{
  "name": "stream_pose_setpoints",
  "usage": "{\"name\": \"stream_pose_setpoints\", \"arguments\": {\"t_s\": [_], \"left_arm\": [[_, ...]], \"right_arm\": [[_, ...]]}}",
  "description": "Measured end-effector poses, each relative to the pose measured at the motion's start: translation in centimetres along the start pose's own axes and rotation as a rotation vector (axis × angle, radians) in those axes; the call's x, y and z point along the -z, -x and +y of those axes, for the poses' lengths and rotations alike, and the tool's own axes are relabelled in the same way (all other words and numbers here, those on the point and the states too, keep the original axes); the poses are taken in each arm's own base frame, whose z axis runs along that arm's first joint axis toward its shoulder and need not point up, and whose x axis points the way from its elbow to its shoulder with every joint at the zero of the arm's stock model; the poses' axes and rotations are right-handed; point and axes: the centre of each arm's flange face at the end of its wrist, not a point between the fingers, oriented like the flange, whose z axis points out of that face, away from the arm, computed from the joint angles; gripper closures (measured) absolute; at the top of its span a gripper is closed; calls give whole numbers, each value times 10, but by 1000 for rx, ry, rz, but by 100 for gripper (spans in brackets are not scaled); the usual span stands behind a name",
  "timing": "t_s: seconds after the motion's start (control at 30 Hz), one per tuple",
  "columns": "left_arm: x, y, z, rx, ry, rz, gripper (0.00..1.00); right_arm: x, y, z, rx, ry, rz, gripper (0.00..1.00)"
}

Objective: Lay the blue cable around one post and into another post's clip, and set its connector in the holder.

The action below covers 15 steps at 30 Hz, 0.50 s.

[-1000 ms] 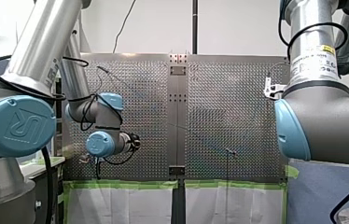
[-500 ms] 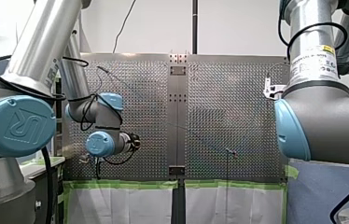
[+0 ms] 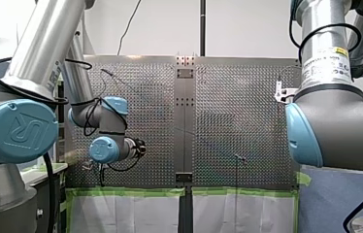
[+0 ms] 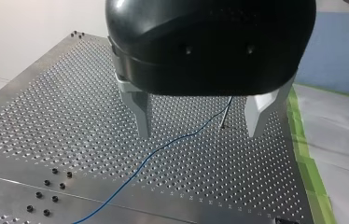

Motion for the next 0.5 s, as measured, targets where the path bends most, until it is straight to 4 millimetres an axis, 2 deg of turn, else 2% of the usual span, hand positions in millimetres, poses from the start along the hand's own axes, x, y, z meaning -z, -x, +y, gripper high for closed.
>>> {"name": "stream_pose_setpoints", "arguments": {"t_s": [0.5], "left_arm": [[0,0,0,0,0,1,1]], "right_arm": [[0,1,-2,-5,17,-9,2]]}}
